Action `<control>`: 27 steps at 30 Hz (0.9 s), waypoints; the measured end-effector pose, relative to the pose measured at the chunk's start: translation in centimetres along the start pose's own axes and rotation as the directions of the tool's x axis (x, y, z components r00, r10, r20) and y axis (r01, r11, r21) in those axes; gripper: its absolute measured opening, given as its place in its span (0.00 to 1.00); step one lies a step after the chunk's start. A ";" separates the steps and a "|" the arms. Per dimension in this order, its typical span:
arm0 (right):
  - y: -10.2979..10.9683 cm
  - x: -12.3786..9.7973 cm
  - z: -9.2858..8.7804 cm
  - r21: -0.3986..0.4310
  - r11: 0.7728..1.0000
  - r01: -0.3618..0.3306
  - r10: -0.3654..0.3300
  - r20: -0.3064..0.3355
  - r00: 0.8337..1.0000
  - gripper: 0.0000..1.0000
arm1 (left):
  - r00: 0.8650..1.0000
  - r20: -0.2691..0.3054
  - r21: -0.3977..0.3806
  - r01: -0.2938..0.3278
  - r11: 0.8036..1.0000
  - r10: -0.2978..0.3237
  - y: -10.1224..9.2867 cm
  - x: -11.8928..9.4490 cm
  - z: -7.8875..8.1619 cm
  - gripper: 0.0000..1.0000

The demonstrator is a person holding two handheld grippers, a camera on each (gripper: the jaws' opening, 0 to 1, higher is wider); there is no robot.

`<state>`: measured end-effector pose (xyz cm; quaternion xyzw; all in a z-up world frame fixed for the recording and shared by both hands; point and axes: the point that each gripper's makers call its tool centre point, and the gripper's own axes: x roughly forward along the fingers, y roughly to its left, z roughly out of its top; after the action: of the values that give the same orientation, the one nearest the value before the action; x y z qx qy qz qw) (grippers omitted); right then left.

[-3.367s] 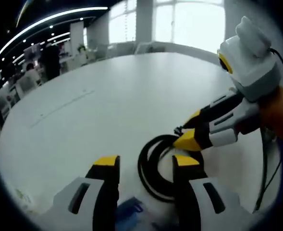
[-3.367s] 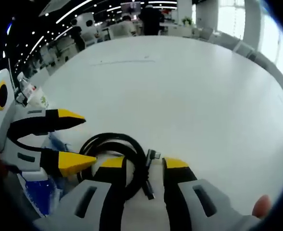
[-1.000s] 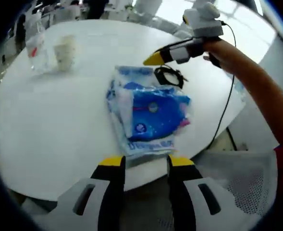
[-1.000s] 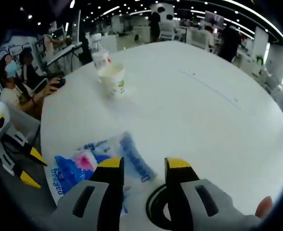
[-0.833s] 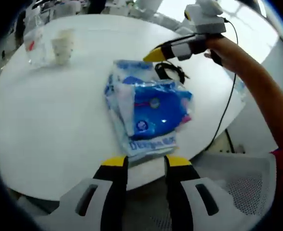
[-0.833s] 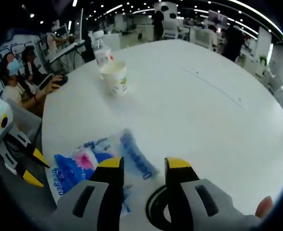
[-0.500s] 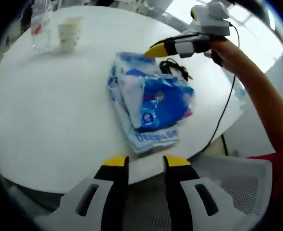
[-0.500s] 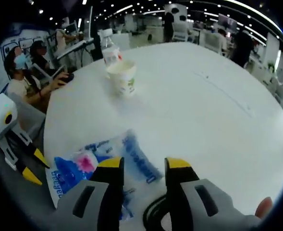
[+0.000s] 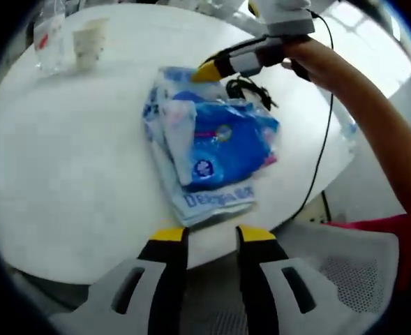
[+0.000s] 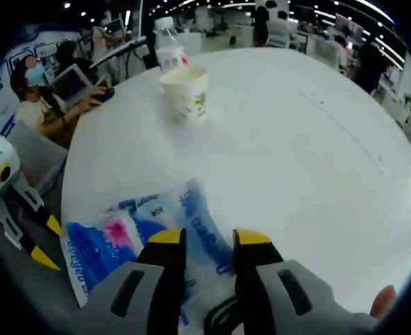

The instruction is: Arrange the tabletop items into an orderly group along one side of the table until the central work area is clear of visible clutter.

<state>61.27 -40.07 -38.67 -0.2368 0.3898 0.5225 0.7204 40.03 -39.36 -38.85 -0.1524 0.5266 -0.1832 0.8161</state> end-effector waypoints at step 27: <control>0.5 -1.7 -2.7 0.162 0.987 0.017 -0.005 -0.072 0.997 0.03 | 0.983 0.086 -0.083 -0.157 0.984 0.164 5.5 0.0 2.9 0.15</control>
<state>59.72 -42.87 -38.86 -0.1981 0.4553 0.4763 0.7257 43.46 -34.35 -40.11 -0.1487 0.5053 -0.0897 0.8453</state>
